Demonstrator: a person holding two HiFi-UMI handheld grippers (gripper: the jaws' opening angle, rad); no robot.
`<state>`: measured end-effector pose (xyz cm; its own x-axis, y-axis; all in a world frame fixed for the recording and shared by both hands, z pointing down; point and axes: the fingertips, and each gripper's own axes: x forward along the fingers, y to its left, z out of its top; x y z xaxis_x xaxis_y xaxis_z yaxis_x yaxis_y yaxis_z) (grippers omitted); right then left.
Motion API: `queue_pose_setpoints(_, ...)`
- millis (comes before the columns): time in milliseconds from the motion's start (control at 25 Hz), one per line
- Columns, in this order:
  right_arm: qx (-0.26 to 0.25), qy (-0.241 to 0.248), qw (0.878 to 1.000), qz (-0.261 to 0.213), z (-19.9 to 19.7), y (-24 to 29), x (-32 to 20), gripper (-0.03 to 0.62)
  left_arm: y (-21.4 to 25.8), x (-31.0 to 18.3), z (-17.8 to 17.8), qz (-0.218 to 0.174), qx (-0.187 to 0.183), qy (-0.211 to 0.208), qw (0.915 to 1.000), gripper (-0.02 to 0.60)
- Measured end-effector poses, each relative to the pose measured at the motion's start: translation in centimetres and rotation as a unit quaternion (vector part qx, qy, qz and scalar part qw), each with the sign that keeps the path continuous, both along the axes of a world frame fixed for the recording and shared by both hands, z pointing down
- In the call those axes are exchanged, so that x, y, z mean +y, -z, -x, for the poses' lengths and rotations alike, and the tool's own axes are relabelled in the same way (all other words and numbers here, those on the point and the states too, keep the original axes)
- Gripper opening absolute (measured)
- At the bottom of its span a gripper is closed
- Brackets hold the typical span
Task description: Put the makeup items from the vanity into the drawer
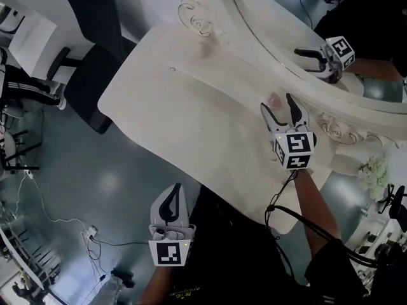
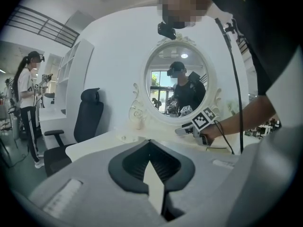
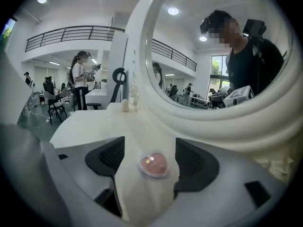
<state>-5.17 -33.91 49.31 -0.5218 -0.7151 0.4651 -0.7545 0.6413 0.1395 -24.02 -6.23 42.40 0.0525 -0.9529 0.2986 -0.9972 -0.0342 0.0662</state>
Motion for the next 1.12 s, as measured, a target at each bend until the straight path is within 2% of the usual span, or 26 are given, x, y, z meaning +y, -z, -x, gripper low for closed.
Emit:
queue_pose_setpoints(200, 0.026, -0.026, 0.998, 0.055, -0.8, -2.9, -1.2, 0.328, -0.7, -0.4, 0.2, 0.007, 0.002, 0.005, 1.0, 0.021)
queue_pose_setpoints(280, 0.045, -0.025, 0.996, 0.067, -1.0, -3.5, -1.3, 0.271, -0.7, -0.3, 0.2, 0.008, 0.003, 0.008, 0.9999, 0.021)
queue_pose_setpoints(400, 0.056, -0.015, 0.995, 0.076, -0.8, -3.8, -1.3, 0.241, -1.0, -0.4, 0.2, 0.01, 0.003, 0.01, 0.9999, 0.021)
queue_pose_setpoints(560, 0.059, -0.012, 0.995, 0.083, -0.7, -4.1, -1.4, 0.232, -1.2, -0.7, 0.0, 0.01, 0.002, 0.008, 0.9999, 0.021)
queue_pose_setpoints(720, 0.053, -0.015, 0.996, 0.07, -0.7, -3.4, -1.1, 0.22, -0.9, -0.8, -0.1, 0.012, -0.001, 0.003, 0.9999, 0.021)
queue_pose_setpoints(800, 0.047, -0.021, 0.998, 0.041, -0.9, -1.9, -1.0, 0.077, -0.8, -1.0, -0.1, 0.013, -0.003, -0.001, 0.9999, 0.021)
queue_pose_setpoints(880, 0.048, -0.018, 0.998, 0.025, -0.8, -0.9, -0.7, 0.052, -0.7, -1.3, -0.2, 0.008, -0.003, -0.006, 0.9999, 0.021)
queue_pose_setpoints(1000, 0.055, -0.021, 0.998, 0.026, -1.2, -1.3, -0.9, 0.057, -0.5, -1.6, -0.9, 0.006, -0.003, -0.018, 0.9998, 0.021)
queue_pose_setpoints(1080, 0.054, -0.032, 0.997, 0.033, -1.9, -1.7, -1.2, 0.128, -0.5, -1.8, -1.5, 0.003, -0.002, -0.024, 0.9997, 0.021)
queue_pose_setpoints(1120, 0.057, -0.037, 0.997, 0.038, -2.2, -2.0, -1.4, 0.13, -0.5, -1.9, -1.6, 0.003, -0.002, -0.027, 0.9996, 0.021)
